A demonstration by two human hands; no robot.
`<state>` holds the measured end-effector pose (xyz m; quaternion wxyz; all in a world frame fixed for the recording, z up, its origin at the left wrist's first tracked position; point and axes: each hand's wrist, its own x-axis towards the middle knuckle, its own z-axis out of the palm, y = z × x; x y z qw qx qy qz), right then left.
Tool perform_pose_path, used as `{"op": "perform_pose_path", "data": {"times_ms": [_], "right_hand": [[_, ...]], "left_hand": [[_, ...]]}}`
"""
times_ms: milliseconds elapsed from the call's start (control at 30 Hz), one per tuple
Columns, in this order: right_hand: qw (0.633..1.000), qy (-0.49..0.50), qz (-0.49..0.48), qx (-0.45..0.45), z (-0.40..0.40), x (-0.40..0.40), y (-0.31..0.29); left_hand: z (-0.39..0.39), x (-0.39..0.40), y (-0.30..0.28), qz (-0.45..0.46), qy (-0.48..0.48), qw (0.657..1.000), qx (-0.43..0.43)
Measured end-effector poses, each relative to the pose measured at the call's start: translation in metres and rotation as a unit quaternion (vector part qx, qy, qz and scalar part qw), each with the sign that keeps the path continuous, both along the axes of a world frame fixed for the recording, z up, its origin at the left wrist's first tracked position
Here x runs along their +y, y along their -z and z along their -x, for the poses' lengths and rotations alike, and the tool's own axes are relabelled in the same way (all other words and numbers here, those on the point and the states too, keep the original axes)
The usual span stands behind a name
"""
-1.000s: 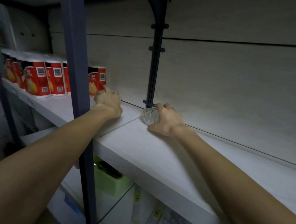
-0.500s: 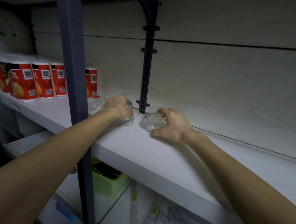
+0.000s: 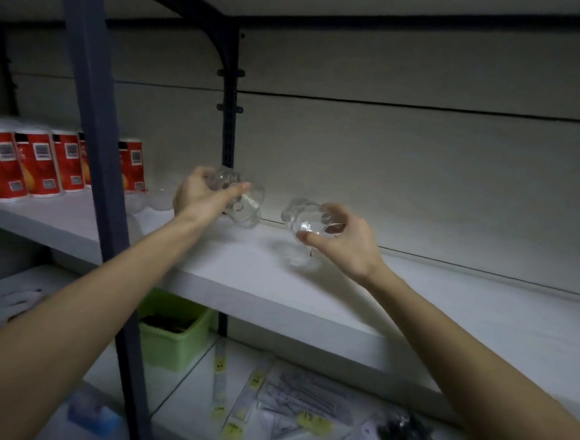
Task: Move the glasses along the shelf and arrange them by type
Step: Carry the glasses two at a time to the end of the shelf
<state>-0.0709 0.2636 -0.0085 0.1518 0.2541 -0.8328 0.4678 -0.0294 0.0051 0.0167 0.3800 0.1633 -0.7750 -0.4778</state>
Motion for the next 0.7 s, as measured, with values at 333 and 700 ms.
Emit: {"op": "perform_pose_path", "data": {"times_ms": [333,700], "right_hand": [[0.973,0.076,0.215,-0.031,-0.125,0.221,0.008],[0.917,0.226,0.326,0.032,-0.271,0.449,0.057]], "left_hand": [[-0.102,0.237,-0.003,-0.094,0.247,0.961,0.081],[-0.178,0.469,0.001,-0.081,0.471,0.876,0.064]]}}
